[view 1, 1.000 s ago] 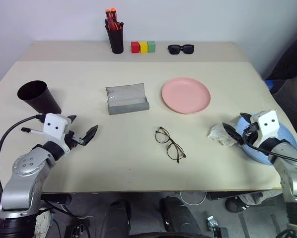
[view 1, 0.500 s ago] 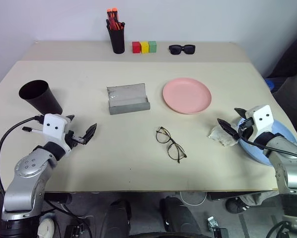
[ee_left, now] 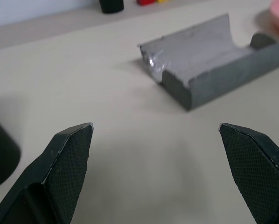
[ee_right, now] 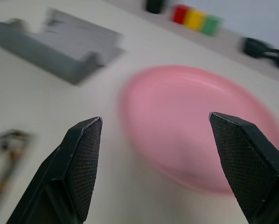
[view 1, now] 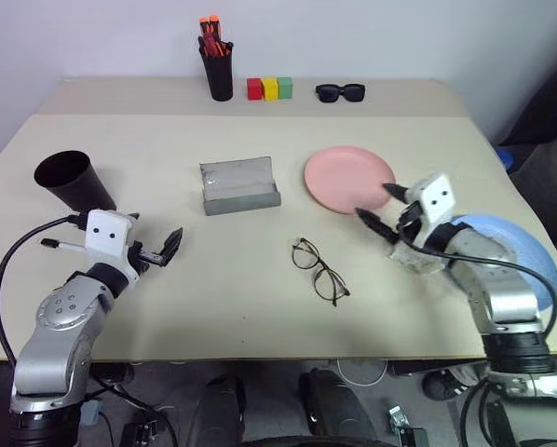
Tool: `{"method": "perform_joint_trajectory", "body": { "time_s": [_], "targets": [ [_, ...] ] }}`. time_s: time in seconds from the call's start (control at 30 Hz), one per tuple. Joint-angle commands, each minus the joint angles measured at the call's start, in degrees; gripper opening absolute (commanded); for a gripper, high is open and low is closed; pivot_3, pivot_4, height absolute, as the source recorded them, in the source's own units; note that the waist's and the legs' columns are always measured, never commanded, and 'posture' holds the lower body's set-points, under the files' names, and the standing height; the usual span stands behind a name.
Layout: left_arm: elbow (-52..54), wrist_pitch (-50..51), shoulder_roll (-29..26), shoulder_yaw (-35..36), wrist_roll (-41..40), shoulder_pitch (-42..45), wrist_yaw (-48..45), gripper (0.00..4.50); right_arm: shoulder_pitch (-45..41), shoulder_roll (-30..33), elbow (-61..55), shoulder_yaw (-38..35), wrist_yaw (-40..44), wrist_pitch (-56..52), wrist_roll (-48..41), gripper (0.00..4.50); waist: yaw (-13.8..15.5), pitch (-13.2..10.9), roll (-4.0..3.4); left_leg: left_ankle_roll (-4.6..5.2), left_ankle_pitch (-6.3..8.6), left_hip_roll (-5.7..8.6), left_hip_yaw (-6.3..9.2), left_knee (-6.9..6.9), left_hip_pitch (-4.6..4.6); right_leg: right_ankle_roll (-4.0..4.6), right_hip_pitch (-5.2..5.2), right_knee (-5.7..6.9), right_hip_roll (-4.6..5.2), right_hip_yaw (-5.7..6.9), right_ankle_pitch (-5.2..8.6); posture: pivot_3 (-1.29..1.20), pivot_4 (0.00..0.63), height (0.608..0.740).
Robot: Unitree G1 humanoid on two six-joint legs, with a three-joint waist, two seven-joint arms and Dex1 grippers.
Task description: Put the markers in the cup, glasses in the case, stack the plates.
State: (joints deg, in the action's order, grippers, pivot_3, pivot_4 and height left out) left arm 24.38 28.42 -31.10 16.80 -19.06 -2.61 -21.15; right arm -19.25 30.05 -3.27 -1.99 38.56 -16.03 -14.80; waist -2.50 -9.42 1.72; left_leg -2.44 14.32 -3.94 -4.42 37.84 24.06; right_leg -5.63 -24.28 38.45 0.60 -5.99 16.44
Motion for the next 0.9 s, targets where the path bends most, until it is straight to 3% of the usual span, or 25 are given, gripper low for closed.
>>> {"method": "perform_joint_trajectory", "body": {
  "time_s": [0.03, 0.27, 0.4, 0.57, 0.87, 0.9],
  "targets": [
    [1.9, -0.8, -3.7, 4.8, 0.0, -4.1, -3.6, 4.46, -1.6, -2.3, -4.3, 4.4, 1.0, 0.3, 0.4, 3.72, -0.1, 0.0, 0.00, 0.00, 0.00, 0.00, 0.00, 0.01, 0.00, 0.00, 0.00, 0.00, 0.00, 0.00, 0.00, 0.00, 0.150, 0.725],
    [1.5, 1.7, -14.7, 9.2, -4.9, -11.7, -18.7, 4.48, -1.1, -5.0, -4.7, 11.6, 2.7, 2.5, 3.4, 3.76, 0.3, 0.0, 0.05, 0.04, 0.02, -0.02, -0.02, 0.08, 0.04, 0.24, -0.02, -0.01, 0.06, 0.06, 0.13, 0.00, 0.150, 0.725],
    [-1.7, 2.9, -21.3, 10.1, -5.8, -11.8, -25.4, 4.48, -1.6, -5.4, -4.8, 13.5, 5.3, 2.7, 3.0, 3.76, 0.1, 0.0, 0.04, 0.05, 0.03, -0.02, -0.05, 0.09, 0.06, 0.26, -0.05, -0.04, 0.06, 0.06, 0.15, 0.00, 0.150, 0.725],
    [-11.6, -0.1, -27.8, 4.7, -2.3, -6.8, -31.5, 4.48, -2.5, -6.9, -4.3, 16.4, 8.7, 4.6, 2.9, 3.76, -0.1, 0.0, 0.03, 0.05, 0.03, -0.03, -0.04, 0.07, 0.05, 0.26, -0.08, -0.02, 0.03, 0.08, 0.14, 0.00, 0.150, 0.725],
    [-24.3, -3.5, -32.5, -4.4, 1.6, 0.7, -41.7, 4.48, -3.0, -10.2, -1.1, 19.0, 9.1, 7.7, 5.2, 3.76, 0.0, 0.0, 0.03, 0.06, 0.04, -0.03, -0.10, 0.07, 0.15, 0.25, -0.19, 0.00, 0.03, 0.08, 0.14, 0.00, 0.150, 0.725],
    [-24.5, -3.2, -33.0, -4.9, 1.4, 0.8, -43.2, 4.23, -3.0, -10.4, -1.0, 18.9, 9.0, 8.0, 5.3, 3.78, 0.0, 0.0, 0.03, 0.06, 0.04, -0.04, -0.11, 0.08, 0.15, 0.25, -0.19, 0.00, 0.03, 0.08, 0.14, 0.00, 0.150, 0.725]
  ]
}}
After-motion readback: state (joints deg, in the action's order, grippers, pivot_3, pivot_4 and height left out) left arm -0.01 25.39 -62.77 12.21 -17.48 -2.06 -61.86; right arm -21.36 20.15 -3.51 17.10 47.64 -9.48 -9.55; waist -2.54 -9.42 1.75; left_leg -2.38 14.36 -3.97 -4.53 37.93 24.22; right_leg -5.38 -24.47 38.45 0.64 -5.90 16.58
